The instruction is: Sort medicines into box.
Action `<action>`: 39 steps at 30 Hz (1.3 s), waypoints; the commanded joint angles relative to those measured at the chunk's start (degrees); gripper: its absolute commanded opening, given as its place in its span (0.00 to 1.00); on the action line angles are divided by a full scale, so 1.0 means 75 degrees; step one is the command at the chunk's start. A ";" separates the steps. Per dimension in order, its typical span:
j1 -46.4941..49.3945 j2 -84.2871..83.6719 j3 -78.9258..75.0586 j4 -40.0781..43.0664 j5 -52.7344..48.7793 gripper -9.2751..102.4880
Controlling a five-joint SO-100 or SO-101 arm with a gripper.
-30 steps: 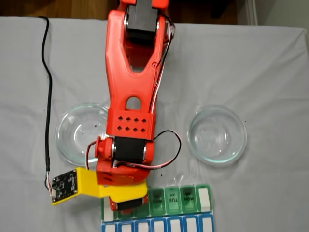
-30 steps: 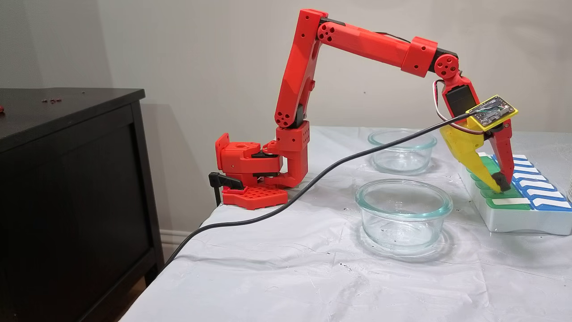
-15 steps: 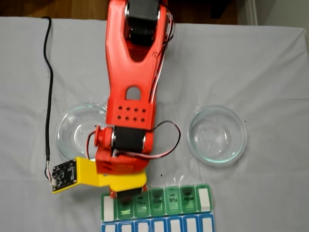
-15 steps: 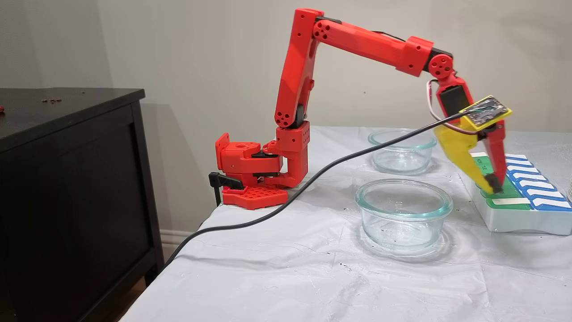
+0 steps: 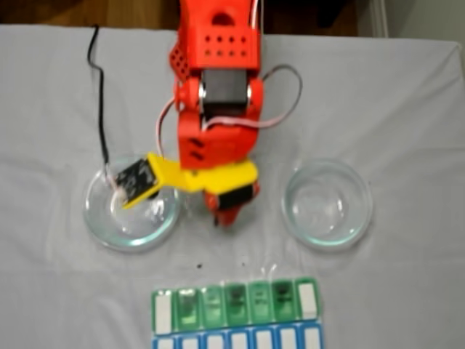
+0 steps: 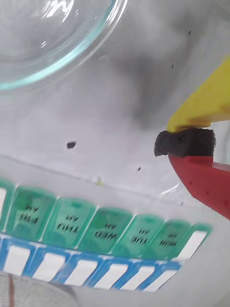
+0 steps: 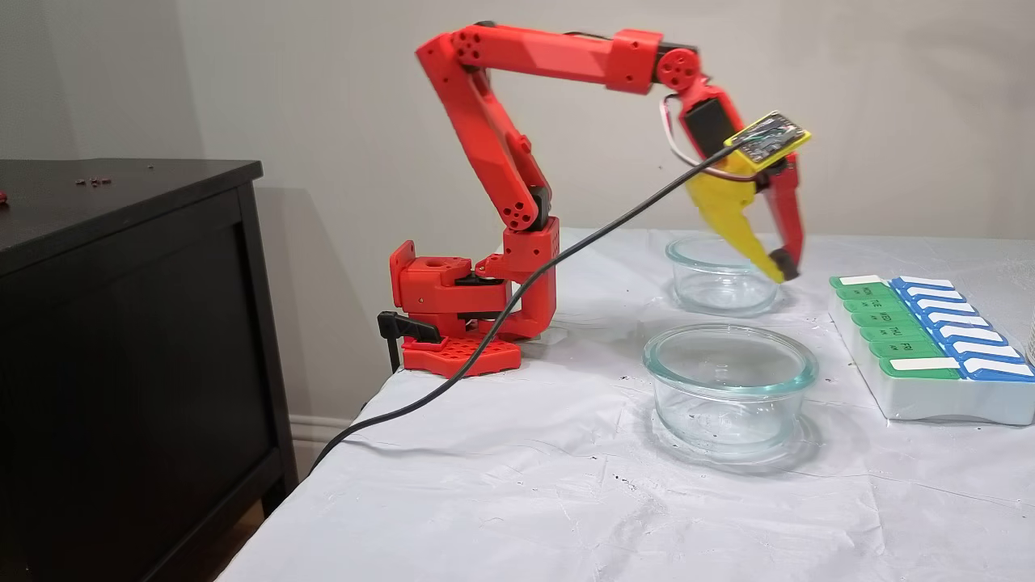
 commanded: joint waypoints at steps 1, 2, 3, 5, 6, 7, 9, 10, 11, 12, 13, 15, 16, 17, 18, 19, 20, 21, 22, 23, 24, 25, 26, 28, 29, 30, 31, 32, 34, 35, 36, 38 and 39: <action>-0.0035 0.2262 0.0820 0.0902 -0.0375 0.08; -0.0023 0.2555 0.0938 0.1137 -0.0434 0.08; -0.0023 0.2918 0.1066 0.1395 -0.0516 0.08; -0.0047 0.3820 0.1535 0.1828 -0.0527 0.08; -0.0094 0.4395 0.1887 0.2027 -0.0516 0.08; -0.0141 0.4488 0.2086 0.2168 -0.0574 0.08; -0.0340 0.4535 0.2496 0.2250 -0.0609 0.08; -0.0410 0.4535 0.2578 0.2320 -0.0598 0.08; -0.0410 0.4535 0.2637 0.2414 -0.0562 0.08; -0.0398 0.4535 0.2648 0.2566 -0.0562 0.08; -0.0340 0.4535 0.2742 0.2520 -0.0410 0.08; -0.0445 0.4535 0.3129 0.2355 -0.0469 0.08; -0.0574 0.4535 0.3375 0.2285 -0.0680 0.08; -0.0727 0.4535 0.3609 0.2250 -0.0867 0.10; -0.0785 0.4535 0.3832 0.2215 -0.0996 0.09; -0.0785 0.4535 0.3832 0.2215 -0.0973 0.09; -0.0773 0.4535 0.3832 0.2215 -0.0973 0.09; -0.0750 0.4535 0.3832 0.2215 -0.0961 0.08; -0.0715 0.4535 0.3832 0.2215 -0.0949 0.08; -0.0656 0.4535 0.3832 0.2215 -0.0914 0.08; -0.0621 0.4535 0.3832 0.2215 -0.0914 0.08; -0.0609 0.4535 0.3832 0.2215 -0.0926 0.08; -0.0609 0.4535 0.3832 0.2215 -0.0926 0.08; -0.0609 0.4535 0.3832 0.2215 -0.0926 0.08; -0.0621 0.4535 0.3832 0.2215 -0.0949 0.08; -0.0633 0.4535 0.3832 0.2215 -0.0949 0.08; -0.0633 0.4535 0.3832 0.2215 -0.0961 0.08; -0.0633 0.4535 0.3832 0.2215 -0.0961 0.08; -0.0633 0.4535 0.3832 0.2215 -0.0961 0.08; -0.0633 0.4535 0.3832 0.2215 -0.0961 0.08; -0.0633 0.4535 0.3832 0.2215 -0.0961 0.08; -0.0633 0.4535 0.3832 0.2215 -0.0961 0.08; -0.0633 0.4535 0.3832 0.2215 -0.0961 0.08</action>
